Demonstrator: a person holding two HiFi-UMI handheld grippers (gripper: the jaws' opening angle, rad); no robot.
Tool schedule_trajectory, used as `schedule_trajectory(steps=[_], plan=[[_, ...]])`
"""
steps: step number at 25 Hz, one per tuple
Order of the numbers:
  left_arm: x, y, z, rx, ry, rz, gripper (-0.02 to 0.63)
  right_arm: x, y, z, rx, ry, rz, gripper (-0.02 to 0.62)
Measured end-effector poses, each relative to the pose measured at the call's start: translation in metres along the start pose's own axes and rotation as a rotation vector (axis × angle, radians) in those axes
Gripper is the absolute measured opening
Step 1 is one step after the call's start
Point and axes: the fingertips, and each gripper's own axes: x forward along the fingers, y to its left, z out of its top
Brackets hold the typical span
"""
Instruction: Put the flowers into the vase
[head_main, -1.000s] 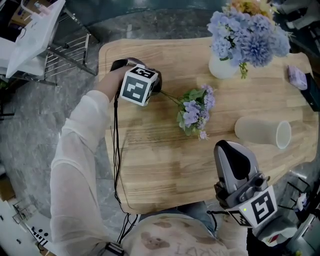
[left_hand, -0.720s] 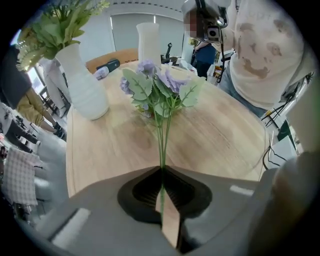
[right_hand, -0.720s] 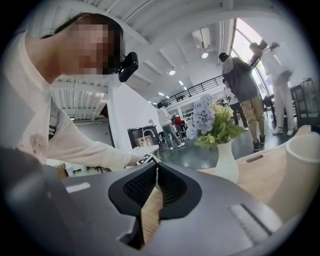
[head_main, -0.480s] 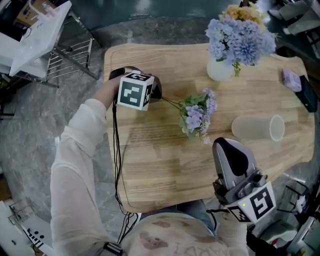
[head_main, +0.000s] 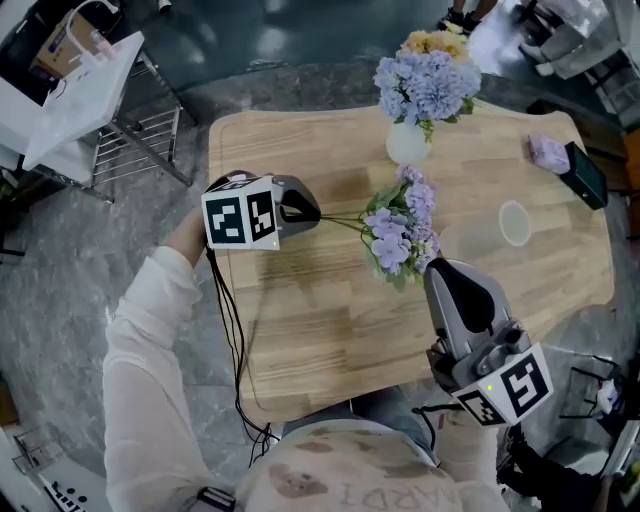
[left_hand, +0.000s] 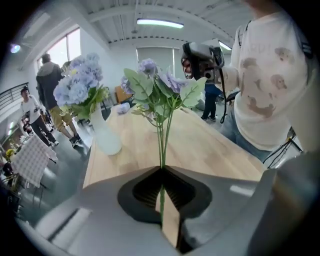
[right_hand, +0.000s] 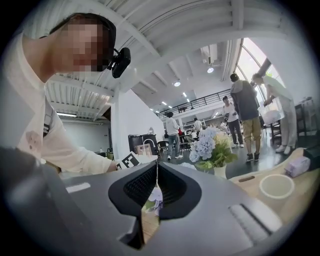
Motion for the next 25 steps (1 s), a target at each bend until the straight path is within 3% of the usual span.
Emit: schedule_trajectory(steps=[9,16,25], plan=[[-0.022,-0.027,0.063,-0.113,-0.223,0.092,0.015,-0.061,-0.006,0.034,-0.051,-0.071,-0.089,0.035],[-0.023,-0.025,0.123,-0.217,-0.421,0.177,0.015,-0.117,-0.047,0.055,-0.065,-0.123,-0.152,0.04],[0.0,0.005,0.229,-0.295,-0.659,0.298,0.015,-0.165,-0.137,0.025,-0.061,-0.011,-0.154,0.086]])
